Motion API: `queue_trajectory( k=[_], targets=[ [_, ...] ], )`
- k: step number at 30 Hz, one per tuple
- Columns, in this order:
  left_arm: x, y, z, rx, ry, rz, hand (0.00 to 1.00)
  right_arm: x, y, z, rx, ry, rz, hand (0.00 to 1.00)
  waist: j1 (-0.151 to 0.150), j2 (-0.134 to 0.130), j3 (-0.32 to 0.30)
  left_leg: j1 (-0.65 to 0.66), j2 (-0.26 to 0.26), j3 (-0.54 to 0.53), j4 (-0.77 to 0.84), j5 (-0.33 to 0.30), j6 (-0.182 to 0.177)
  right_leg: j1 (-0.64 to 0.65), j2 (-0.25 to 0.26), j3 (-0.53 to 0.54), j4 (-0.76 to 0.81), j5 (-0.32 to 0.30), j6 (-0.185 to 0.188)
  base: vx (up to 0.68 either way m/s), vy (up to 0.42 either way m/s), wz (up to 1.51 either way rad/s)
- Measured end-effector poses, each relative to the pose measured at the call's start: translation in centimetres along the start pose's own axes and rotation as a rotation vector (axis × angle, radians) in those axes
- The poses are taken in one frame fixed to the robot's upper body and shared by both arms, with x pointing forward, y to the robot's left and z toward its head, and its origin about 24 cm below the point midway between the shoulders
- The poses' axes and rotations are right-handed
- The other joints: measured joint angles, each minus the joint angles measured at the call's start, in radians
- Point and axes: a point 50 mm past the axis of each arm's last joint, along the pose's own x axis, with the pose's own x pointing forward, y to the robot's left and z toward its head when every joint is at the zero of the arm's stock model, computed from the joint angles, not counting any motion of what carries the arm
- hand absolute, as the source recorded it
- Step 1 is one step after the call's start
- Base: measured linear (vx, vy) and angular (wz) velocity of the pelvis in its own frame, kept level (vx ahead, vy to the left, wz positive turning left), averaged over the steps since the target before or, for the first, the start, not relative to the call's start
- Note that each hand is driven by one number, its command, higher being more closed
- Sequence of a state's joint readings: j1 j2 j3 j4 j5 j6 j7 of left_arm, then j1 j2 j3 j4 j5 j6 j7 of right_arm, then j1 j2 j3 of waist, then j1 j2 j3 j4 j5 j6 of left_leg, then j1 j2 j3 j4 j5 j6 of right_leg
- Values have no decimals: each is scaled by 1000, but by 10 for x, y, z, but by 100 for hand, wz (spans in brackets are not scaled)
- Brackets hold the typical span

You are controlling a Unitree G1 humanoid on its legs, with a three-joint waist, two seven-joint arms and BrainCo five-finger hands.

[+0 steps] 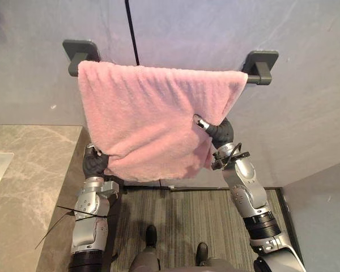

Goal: Organize washtable

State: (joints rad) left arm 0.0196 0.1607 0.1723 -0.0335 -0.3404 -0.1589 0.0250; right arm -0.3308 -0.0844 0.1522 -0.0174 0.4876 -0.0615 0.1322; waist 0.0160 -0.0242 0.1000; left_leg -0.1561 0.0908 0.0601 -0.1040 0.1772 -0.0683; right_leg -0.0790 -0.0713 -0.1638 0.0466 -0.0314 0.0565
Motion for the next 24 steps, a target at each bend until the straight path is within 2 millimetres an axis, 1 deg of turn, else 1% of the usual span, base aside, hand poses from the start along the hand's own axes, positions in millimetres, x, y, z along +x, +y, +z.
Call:
queue_trajectory(
  k=[2, 4, 12, 13, 15, 16, 20, 24],
  targets=[
    [0, -1, 0, -2, 1, -2, 100, -2, -3, -1, -7, 4, -16, 100, 0, 0, 0, 9, 0, 1, 0, 0, 0, 4, 0, 0, 0, 0, 0, -24, 4, 0],
    [0, -1, 0, -2, 0, -4, 100, -4, -10, 2, -20, -4, -58, 100, 1, 0, 0, 15, 1, 6, 0, -3, -2, 6, 1, 2, -2, -3, -2, -71, 13, -4],
    [1, -3, 4, -4, -17, -14, 100, -5, -17, 5, -22, -17, -99, 100, 1, 0, 0, 15, 4, 22, 0, -4, -5, 8, 1, 10, -16, 9, -8, -19, 7, -3],
    [2, -4, 5, -5, -22, -16, 100, -5, -17, 5, -21, -17, -104, 0, 1, 0, 0, 16, 4, 24, 0, -1, -1, 8, 2, 12, -16, 13, -3, 27, 1, -4],
    [3, -5, 6, -6, -27, -17, 100, -5, -18, 5, -20, -18, -107, 0, 2, -1, 0, 18, 3, 25, 0, -1, -1, 10, 2, 16, -17, 16, -1, 34, -1, -8],
    [4, -5, 7, -8, -32, -19, 0, -5, -18, 5, -20, -18, -109, 0, 2, -1, 0, 23, 3, 27, 0, -1, 0, 13, 2, 24, -18, 17, 0, 52, -3, -11],
    [5, -7, 12, -10, -57, -22, 0, -6, -23, 8, 3, -27, -110, 0, -1, 0, -1, 28, 3, 27, 0, -1, 0, 24, 2, 27, -25, 18, 0, 34, -3, -3],
    [5, -5, 13, -10, -58, -5, 0, -7, -25, 9, 21, -29, -102, 0, 0, 1, -1, 30, 5, 29, 0, -1, 0, 22, 4, 28, -26, 19, -1, 0, 0, 0]
  ],
)
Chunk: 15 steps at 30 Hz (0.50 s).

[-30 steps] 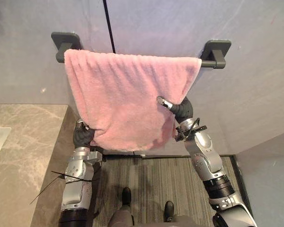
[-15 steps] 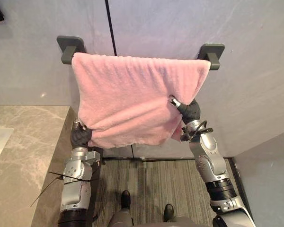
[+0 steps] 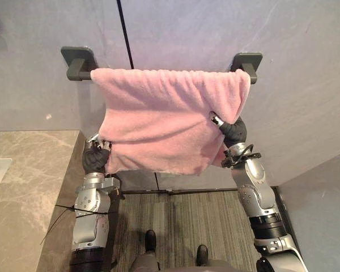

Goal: Organize washtable

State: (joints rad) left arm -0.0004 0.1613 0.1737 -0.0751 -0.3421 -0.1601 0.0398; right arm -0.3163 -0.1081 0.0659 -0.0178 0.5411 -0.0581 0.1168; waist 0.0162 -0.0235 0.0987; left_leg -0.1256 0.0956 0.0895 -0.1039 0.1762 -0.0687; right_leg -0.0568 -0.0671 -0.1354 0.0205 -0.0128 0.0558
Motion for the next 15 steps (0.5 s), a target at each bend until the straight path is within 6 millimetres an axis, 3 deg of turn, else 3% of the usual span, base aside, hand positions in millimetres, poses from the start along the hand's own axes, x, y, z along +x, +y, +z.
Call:
queue_trajectory(
  k=[7, 15],
  targets=[
    [-7, 28, 5, 17, -11, 113, 0, -1, 2, -1, 39, 0, 18, 0, 6, 5, -19, 9, 6, 36, 0, -5, -5, 1, 5, 29, -25, 18, -7, -8, 0, -13],
    [-13, 38, 4, 1, -2, 150, 0, -10, -8, -4, 13, 29, 7, 0, 6, 11, -44, 22, 10, 49, 0, -8, -8, 5, 8, 43, -28, 19, -10, -2, -3, -7]
  ],
)
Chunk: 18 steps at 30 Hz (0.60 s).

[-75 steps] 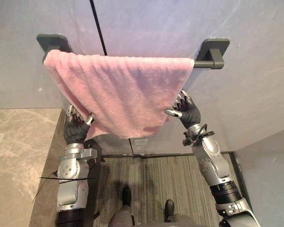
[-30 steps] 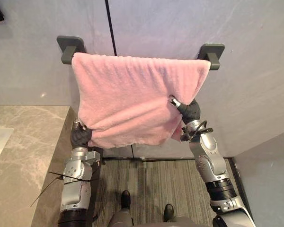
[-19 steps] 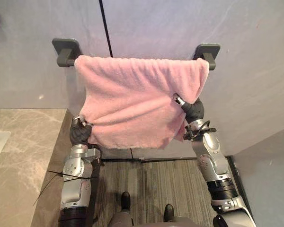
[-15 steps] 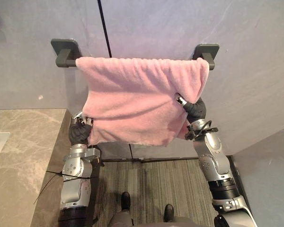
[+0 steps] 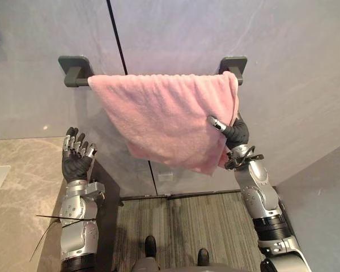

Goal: Organize washtable

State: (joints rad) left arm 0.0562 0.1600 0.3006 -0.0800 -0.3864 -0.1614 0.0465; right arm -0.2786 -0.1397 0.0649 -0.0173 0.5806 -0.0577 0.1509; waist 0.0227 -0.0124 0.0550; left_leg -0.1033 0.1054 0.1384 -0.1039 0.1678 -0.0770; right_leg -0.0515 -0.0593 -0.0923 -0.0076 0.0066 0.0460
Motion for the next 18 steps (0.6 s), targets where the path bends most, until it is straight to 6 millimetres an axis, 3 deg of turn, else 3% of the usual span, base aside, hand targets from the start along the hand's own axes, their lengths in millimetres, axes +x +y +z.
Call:
queue_trajectory(
  k=[5, 10, 15, 18],
  targets=[
    [-1, 7, 2, 7, -7, 25, 0, -4, -14, 5, -17, -5, -42, 0, -1, 9, -18, 14, 0, -1, 0, -2, -1, 18, 0, -1, -8, 0, -1, 2, 0, 0],
    [0, 8, 3, 10, -11, 32, 0, -20, -43, 14, -33, -35, -197, 0, -2, 20, -29, 20, -2, -22, 0, -4, -5, 39, 0, -18, -18, 2, -1, -4, 0, 11],
    [0, 16, 13, 37, -55, 96, 0, -47, -90, 49, -129, -164, -543, 0, -5, 30, -46, 24, -7, -54, 0, -4, -5, 67, -2, -48, -32, 2, -1, 10, -5, 16],
    [1, 10, 31, 52, -133, 91, 0, -53, -92, 70, -210, -262, -637, 0, -4, 39, -50, 27, -9, -59, 0, 0, 0, 77, -3, -59, -34, 2, 1, 10, -6, 11]
  ],
)
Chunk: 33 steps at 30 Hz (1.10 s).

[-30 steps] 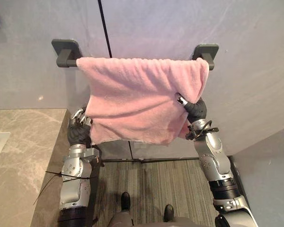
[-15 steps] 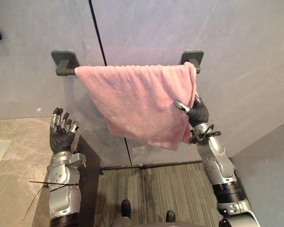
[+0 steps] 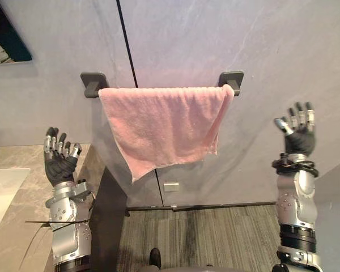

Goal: Organize washtable

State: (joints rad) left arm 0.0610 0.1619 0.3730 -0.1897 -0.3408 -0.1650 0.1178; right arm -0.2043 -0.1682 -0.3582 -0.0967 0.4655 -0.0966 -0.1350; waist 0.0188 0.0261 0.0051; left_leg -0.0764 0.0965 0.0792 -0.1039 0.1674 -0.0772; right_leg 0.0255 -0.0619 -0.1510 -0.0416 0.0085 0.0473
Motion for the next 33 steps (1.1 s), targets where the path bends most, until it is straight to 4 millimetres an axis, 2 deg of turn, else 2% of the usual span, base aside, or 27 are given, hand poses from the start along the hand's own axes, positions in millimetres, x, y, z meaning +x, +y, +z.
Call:
queue_trajectory(
  k=[3, 5, 7, 8, 10, 11, 12, 14, 16, 27, 33],
  targets=[
    [1, -10, 19, -24, -97, -42, 0, 0, 6, 23, 21, -129, 13, 0, -3, 9, -10, 16, -4, -4, 0, 0, 0, 21, -5, -11, -1, -1, 6, 7, -1, 10],
    [-1, -25, 30, -56, -152, -106, 0, -3, 22, 32, 45, -171, 80, 0, -2, 15, -15, 18, -4, -6, 0, 0, 0, 24, -6, -12, 0, -3, 5, -3, -1, 2],
    [-8, -54, 40, -136, -189, -254, 0, -12, 63, 29, 141, -150, 314, 0, -2, 21, -19, 20, -4, -6, 0, -4, -5, 23, -5, -10, 1, -6, 1, -47, 0, -3],
    [-11, -63, 40, -164, -187, -302, 0, -15, 75, 28, 174, -140, 381, 0, -2, 22, -20, 20, -4, -6, 0, -4, -5, 23, -5, -10, 1, -8, 2, -59, 1, -1],
    [-20, -98, 39, -271, -163, -487, 0, -29, 124, 21, 287, -96, 618, 0, -2, 24, -21, 20, -2, -6, 0, -5, -6, 23, -6, -10, 3, -11, 8, -51, 3, 2],
    [-23, -106, 39, -300, -156, -527, 0, -34, 135, 20, 309, -83, 672, 0, -2, 23, -22, 20, -1, -6, 0, -5, -6, 23, -7, -10, 4, -11, 8, -45, 7, 2],
    [-29, -121, 38, -367, -131, -603, 0, -46, 156, 16, 365, -51, 783, 0, -1, 21, -23, 20, -1, -6, 0, -5, -6, 22, -8, -10, 4, -11, 8, 0, 0, 0],
    [-41, -142, 35, -451, -79, -715, 0, -66, 185, 10, 444, 11, 936, 0, 0, 19, -24, 20, -1, -5, 0, -5, -6, 22, -9, -11, 6, -11, 8, 0, 0, 0],
    [-52, -160, 26, -494, -9, -806, 0, -85, 206, 3, 500, 88, 1053, 0, 0, 15, -27, 20, -2, -4, 0, -5, -6, 22, -10, -11, 7, -11, 8, 0, 0, 0],
    [-56, -157, 14, -486, 56, -849, 0, -83, 197, -10, 507, 169, 1086, 0, -1, 11, -30, 21, 3, 8, 0, -4, -6, 11, -6, 10, 5, -10, 8, 6, -10, -5],
    [-65, -150, -13, -429, 190, -853, 0, -88, 176, -33, 420, 280, 1048, 0, -2, 8, -35, 14, 5, 11, 0, -6, -7, 2, -4, 15, 2, -10, 10, 9, -7, -3]
  ],
)
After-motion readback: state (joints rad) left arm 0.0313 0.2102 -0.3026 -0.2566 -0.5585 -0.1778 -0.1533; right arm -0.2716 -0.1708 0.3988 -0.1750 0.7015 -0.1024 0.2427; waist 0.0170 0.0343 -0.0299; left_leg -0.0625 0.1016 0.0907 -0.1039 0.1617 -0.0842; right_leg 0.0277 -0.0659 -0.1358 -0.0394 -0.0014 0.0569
